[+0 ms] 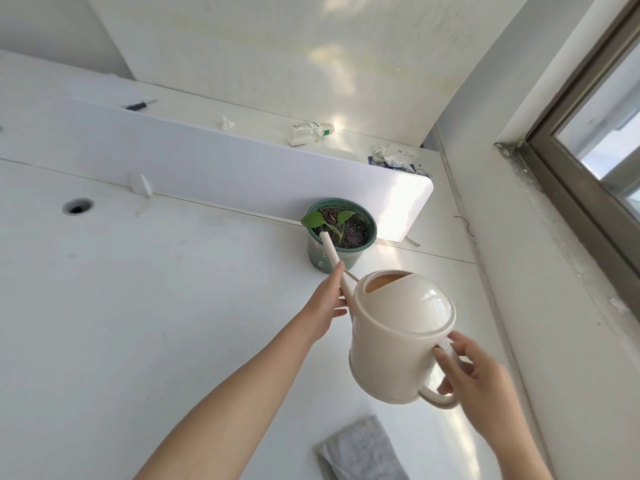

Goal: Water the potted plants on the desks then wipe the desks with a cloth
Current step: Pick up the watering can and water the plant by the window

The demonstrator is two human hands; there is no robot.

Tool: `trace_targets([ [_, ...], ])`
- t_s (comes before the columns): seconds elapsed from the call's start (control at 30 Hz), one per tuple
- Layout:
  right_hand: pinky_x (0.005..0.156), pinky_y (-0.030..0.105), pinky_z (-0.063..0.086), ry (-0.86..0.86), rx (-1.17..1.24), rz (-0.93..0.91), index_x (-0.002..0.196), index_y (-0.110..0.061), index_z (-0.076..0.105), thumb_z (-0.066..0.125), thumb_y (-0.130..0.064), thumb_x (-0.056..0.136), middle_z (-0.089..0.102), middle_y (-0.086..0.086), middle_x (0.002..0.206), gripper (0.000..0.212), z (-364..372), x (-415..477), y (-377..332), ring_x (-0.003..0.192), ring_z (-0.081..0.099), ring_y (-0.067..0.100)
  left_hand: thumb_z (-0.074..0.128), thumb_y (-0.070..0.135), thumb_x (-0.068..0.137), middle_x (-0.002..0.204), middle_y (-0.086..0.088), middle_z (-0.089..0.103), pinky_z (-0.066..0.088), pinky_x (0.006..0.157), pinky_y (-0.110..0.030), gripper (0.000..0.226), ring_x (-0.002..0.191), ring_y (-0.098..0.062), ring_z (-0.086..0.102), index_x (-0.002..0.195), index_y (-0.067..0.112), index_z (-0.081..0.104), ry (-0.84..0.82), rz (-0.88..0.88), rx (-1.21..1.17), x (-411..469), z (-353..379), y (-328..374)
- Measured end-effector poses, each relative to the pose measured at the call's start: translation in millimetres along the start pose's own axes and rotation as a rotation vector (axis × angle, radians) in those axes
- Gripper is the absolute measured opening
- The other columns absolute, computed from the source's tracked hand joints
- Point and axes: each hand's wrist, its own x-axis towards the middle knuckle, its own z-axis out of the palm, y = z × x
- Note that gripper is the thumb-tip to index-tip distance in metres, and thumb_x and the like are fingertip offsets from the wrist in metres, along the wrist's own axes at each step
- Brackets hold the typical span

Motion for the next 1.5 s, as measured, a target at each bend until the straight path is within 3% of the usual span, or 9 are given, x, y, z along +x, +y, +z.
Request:
trace_targets([
  [0.07,0.044,0.011,0.042,-0.030,-0.016,-0.001,0.087,-0.009,0.059,0.057,-0.007,0.085,0.061,-0.003,0.088,0.003,2,-2,11,0.040,0.054,0.005,0.028,0.055,0.092,0.122,-0.012,0.061,0.042,0.100,-0.040,0.057,0.112,-0.027,0.058,0.129,0.017,0.048,0.037,-0.003,-0.003,-6,-7,-7],
  [0.2,0.052,0.014,0.045,-0.058,-0.067,0.003,0.064,-0.010,0.057,0.059,-0.006,0.084,0.052,-0.009,0.113,0.021,11,-3,35,0.049,0.060,0.006,0.029,0.051,0.094,0.127,-0.011,0.057,0.042,0.092,-0.036,0.052,0.110,-0.026,0.057,0.131,0.017,0.044,0.117,0.018,-0.036,-20,-24,-22],
  [0.37,0.069,0.017,0.043,-0.162,-0.118,0.008,0.067,-0.017,0.056,0.054,-0.008,0.087,0.047,-0.001,0.119,0.023,31,-2,50,0.076,0.060,0.009,0.029,0.043,0.097,0.128,-0.012,0.056,0.037,0.097,-0.037,0.035,0.107,-0.025,0.056,0.121,0.022,0.043,0.212,0.071,-0.095,-43,-48,-34],
  [0.6,0.089,0.026,0.036,-0.287,-0.196,-0.028,0.093,0.003,0.058,0.049,-0.011,0.091,0.040,0.008,0.134,0.017,61,7,50,0.103,0.047,0.015,0.028,0.039,0.098,0.129,-0.009,0.055,0.033,0.096,-0.036,0.030,0.115,-0.020,0.050,0.118,0.023,0.043,0.331,0.125,-0.098,-72,-83,-47],
  [0.77,0.083,0.017,0.030,-0.370,-0.239,-0.070,0.068,-0.017,0.044,0.047,-0.011,0.092,0.037,0.010,0.137,0.025,86,10,41,0.101,0.044,0.014,0.028,0.038,0.098,0.126,-0.007,0.054,0.031,0.101,-0.039,0.031,0.119,-0.019,0.048,0.119,0.021,0.044,0.423,0.149,-0.172,-87,-106,-52],
  [1.1,0.080,0.015,0.028,-0.443,-0.264,-0.151,0.065,-0.021,0.037,0.045,-0.013,0.093,0.036,0.011,0.138,0.030,120,13,34,0.118,0.045,0.021,0.030,0.036,0.097,0.132,-0.011,0.054,0.030,0.103,-0.041,0.038,0.121,-0.022,0.049,0.125,0.015,0.046,0.549,0.161,-0.253,-100,-135,-55],
  [1.3,0.073,0.014,0.030,-0.460,-0.248,-0.188,0.079,-0.011,0.043,0.046,-0.012,0.092,0.042,0.011,0.129,0.014,126,15,35,0.089,0.045,0.015,0.030,0.036,0.098,0.131,-0.012,0.054,0.030,0.105,-0.043,0.038,0.125,-0.024,0.048,0.124,0.014,0.047,0.571,0.150,-0.257,-102,-139,-61],
  [1.43,0.073,0.015,0.031,-0.481,-0.233,-0.202,0.069,-0.026,0.038,0.047,-0.014,0.091,0.043,0.009,0.128,0.028,126,13,32,0.086,0.045,0.012,0.030,0.036,0.098,0.128,-0.010,0.054,0.033,0.103,-0.043,0.043,0.124,-0.024,0.048,0.129,0.010,0.044,0.620,0.130,-0.164,-105,-139,-63],
  [1.5,0.072,0.014,0.033,-0.480,-0.217,-0.195,0.074,-0.024,0.043,0.049,-0.015,0.091,0.045,0.008,0.127,0.020,124,13,32,0.085,0.046,0.011,0.033,0.034,0.098,0.124,-0.007,0.052,0.035,0.098,-0.041,0.043,0.118,-0.025,0.049,0.130,0.009,0.044,0.644,0.107,-0.029,-110,-134,-59],
])
